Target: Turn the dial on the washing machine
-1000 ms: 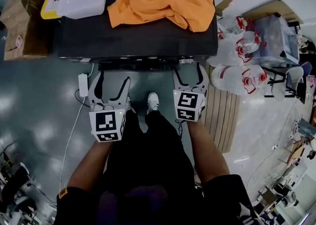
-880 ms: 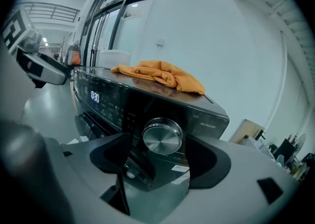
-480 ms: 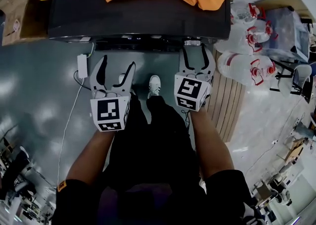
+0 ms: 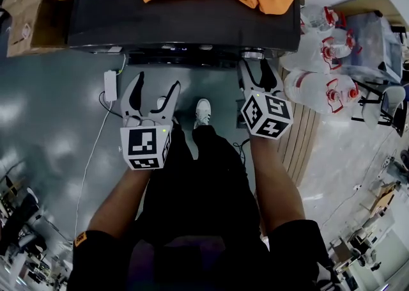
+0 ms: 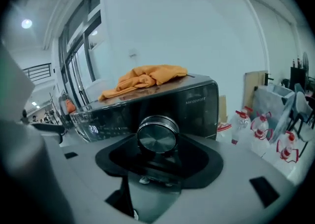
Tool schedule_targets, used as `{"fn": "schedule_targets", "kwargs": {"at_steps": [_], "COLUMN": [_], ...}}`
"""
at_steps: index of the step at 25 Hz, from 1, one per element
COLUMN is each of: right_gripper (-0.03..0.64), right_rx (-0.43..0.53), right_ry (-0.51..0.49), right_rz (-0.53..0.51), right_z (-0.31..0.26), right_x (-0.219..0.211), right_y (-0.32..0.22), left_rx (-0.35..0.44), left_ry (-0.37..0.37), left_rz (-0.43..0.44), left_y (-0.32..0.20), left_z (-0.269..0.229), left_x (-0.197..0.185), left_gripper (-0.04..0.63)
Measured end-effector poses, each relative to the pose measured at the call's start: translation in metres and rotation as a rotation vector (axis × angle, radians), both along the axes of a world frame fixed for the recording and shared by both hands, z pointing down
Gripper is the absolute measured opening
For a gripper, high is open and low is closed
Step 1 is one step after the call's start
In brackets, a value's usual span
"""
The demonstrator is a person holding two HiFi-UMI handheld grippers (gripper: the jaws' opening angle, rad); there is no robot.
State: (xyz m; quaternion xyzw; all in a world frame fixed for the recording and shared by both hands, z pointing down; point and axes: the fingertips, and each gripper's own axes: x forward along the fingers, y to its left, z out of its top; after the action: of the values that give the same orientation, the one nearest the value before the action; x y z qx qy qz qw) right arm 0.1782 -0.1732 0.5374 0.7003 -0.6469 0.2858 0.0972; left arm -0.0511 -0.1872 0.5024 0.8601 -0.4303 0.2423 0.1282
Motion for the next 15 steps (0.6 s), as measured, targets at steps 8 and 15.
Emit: {"fn": "schedule_targets", "kwargs": {"at_steps": [8,15], "right_gripper": [0.304,0.304], "right_rx": [-0.054,-0.085], "right_ry": [0.404,0.641], "right_rz": [-0.14,-0.178], "right_z": [-0.003,-0.01], "right_x": [-0.011,-0.013], "right_y": [0.001,-0.006], "left_rx": [0.02,0.032], "left_ry": [0.003,0.004], "left_rz": [0.006,0.01], "left_y": [-0.005,-0.008], "left_z": [-0.011,-0.018], "left_x": [0.003,0.003], "left_gripper": [0.333,0.333]}}
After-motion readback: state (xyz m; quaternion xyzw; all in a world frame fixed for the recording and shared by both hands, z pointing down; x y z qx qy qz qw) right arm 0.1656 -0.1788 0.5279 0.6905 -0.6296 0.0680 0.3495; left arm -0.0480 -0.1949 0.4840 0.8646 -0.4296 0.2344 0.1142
